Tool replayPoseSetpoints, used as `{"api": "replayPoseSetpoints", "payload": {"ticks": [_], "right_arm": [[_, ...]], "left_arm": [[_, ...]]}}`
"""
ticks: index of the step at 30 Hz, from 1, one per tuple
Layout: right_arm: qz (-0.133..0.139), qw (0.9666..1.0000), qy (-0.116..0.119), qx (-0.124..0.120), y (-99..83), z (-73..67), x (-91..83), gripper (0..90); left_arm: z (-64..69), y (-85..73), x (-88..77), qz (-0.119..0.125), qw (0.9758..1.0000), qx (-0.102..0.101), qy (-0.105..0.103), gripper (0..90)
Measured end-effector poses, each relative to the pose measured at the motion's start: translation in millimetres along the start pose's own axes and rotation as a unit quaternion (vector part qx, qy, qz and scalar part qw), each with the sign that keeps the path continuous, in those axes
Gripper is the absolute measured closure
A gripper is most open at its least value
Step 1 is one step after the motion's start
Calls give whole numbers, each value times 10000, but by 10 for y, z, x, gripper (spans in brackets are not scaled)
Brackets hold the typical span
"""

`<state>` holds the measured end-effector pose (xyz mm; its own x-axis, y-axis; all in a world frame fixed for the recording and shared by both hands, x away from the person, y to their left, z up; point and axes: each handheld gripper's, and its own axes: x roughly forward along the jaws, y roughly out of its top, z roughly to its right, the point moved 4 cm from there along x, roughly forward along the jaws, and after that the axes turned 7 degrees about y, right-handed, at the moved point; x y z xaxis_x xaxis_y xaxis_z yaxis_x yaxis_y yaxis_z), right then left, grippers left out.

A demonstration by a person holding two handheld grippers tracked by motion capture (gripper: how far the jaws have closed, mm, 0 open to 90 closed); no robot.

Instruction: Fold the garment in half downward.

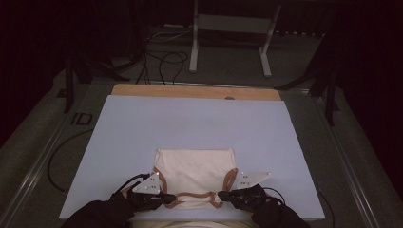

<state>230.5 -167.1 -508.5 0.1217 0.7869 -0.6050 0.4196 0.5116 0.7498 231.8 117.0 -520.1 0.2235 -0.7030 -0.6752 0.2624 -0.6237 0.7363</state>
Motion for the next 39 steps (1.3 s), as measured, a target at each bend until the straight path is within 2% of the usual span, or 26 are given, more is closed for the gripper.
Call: {"api": "replayPoseSetpoints", "payload": {"ticks": [2, 5, 7, 8, 9, 10, 11, 12, 13, 14, 15, 18, 20, 21, 23, 25, 26, 27, 30, 35, 39], "right_arm": [[-61, 10000, 56, 42, -35, -11, 38, 885], [-158, 9998, 83, -4, -66, -25, 81, 879], [-178, 9998, 103, 29, -71, -19, 92, 871], [-189, 9997, 145, 28, -76, -12, 94, 844], [-164, 9996, 235, 80, -75, -11, 90, 791], [-92, 9996, 258, 46, -68, -13, 88, 718], [-49, 9996, 261, 2, -56, -11, 81, 648], [-49, 9996, 261, 2, -56, -11, 81, 648], [32, 9997, 226, 18, -34, -8, 62, 560], [32, 9997, 226, 18, -34, -8, 62, 560], [141, 9998, 110, -20, -5, 5, 41, 457], [285, 9996, 7, -40, 19, 60, 22, 356], [321, 9995, -16, 8, 29, 73, 19, 331], [465, 9989, 1, -8, 45, 96, 8, 233], [552, 9985, 5, 36, 63, 118, -3, 192], [617, 9981, -14, -24, 79, 138, -8, 147], [617, 9981, -14, -24, 79, 138, -8, 147], [718, 9974, -20, -35, 103, 162, -20, 134], [765, 9970, -108, -49, 133, 203, -43, 116], [817, 9961, -301, -115, 218, 299, -109, 103], [908, 9944, -501, -208, 318, 412, -166, 106]], "left_arm": [[7, -18, 15, -47, 10000, 47, 13, 885], [19, -49, 40, -135, 9998, 115, -133, 879], [20, -55, 42, -163, 9996, 129, -200, 840], [32, -65, 45, -167, 9994, 161, -269, 840], [27, -68, 45, -173, 9994, 205, -208, 782], [11, -64, 34, -146, 9997, 158, -84, 677], [-4, -58, 19, -107, 9999, 116, -66, 630], [-4, -58, 19, -107, 9999, 116, -66, 610], [-28, -39, -11, -18, 10000, 63, -33, 578], [-28, -39, -11, -18, 10000, 63, -33, 560], [-46, -18, -44, 102, 9999, 30, -4, 530], [-76, 4, -69, 154, 9999, -14, 61, 442], [-82, 9, -74, 190, 9998, -37, 94, 370], [-106, 23, -85, 227, 9996, -137, 132, 319], [-139, 36, -100, 271, 9993, -219, 147, 238], [-162, 44, -112, 266, 9993, -147, 222, 133], [-162, 44, -112, 266, 9993, -147, 222, 130], [-207, 66, -124, 325, 9986, -240, 342, 108], [-288, 104, -156, 475, 9973, -341, 454, 72], [-450, 166, -212, 611, 9953, -377, 644, 80], [-590, 225, -242, 687, 9924, -377, 949, 108]]}}
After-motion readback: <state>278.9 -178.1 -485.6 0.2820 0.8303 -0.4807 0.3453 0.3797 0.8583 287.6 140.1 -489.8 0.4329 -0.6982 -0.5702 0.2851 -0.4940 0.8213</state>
